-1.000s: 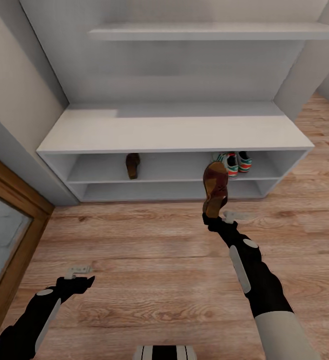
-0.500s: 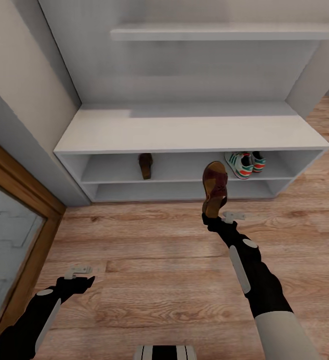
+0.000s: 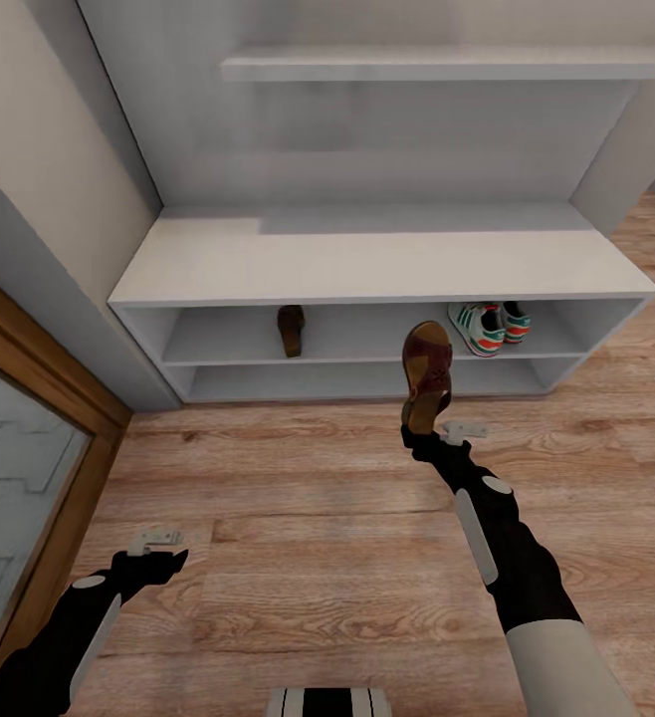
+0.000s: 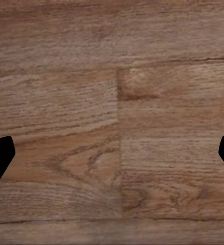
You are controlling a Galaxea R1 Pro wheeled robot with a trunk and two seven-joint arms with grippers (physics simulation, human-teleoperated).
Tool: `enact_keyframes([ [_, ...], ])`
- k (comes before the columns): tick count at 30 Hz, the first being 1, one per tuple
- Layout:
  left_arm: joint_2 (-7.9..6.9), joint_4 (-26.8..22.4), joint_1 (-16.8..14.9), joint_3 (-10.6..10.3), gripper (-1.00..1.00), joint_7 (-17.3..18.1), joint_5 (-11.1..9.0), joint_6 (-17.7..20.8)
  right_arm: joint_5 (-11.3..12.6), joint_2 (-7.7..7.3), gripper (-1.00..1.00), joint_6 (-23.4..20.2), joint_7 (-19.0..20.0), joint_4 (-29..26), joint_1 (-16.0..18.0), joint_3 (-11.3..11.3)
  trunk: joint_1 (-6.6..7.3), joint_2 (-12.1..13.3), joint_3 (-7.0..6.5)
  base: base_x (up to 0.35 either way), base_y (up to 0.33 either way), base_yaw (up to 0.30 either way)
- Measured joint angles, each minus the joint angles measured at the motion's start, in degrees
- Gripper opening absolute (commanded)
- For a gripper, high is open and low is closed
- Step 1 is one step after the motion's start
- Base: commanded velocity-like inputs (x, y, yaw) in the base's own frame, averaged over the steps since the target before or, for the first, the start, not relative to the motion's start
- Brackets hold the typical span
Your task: Pick up the two gym shoes and the two sandals from the corridor floor and place them onto the hallstand (shoe rack) in the corridor, making sure they are on the rack and not on the floor. Arrange them so the two gym shoes are next to each other and the two sandals are next to each other.
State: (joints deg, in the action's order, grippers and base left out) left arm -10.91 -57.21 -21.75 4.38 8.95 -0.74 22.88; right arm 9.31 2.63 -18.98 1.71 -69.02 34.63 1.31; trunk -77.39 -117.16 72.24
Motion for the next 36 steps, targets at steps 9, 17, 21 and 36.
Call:
enact_keyframes([
  [9, -0.05, -5.3, 1.1, -0.2, 1.0, 0.6, -4.7, 0.0, -0.1, 0.0, -1.0, 0.0, 0.0, 0.0, 0.0, 0.0, 0.0, 0.0, 0.0, 0.0, 0.0, 0.0],
  [17, -0.1, -18.9, 6.5, -0.3, 1.0, 15.2, -7.8, -1.0, -0.1, 0.0, -1.0, -0.9, -0.1, 0.2, 0.0, -0.1, 0.0, 0.0, 0.0, 0.0, 0.0, 0.0],
  [21, -0.18, -22.6, 8.1, -0.2, 1.0, 18.4, -7.9, -3.0, -0.1, 0.15, -1.0, -4.6, -0.2, 0.4, 0.0, -0.4, 0.0, 0.0, 0.0, 0.0, 0.0, 0.0],
  [36, -0.44, -28.6, 13.8, 0.1, 1.0, 21.8, -7.9, -7.8, -2.2, 0.44, -1.0, -22.3, -0.4, 0.4, 0.1, -2.0, 0.0, 0.0, 0.0, 0.0, 0.0, 0.0],
])
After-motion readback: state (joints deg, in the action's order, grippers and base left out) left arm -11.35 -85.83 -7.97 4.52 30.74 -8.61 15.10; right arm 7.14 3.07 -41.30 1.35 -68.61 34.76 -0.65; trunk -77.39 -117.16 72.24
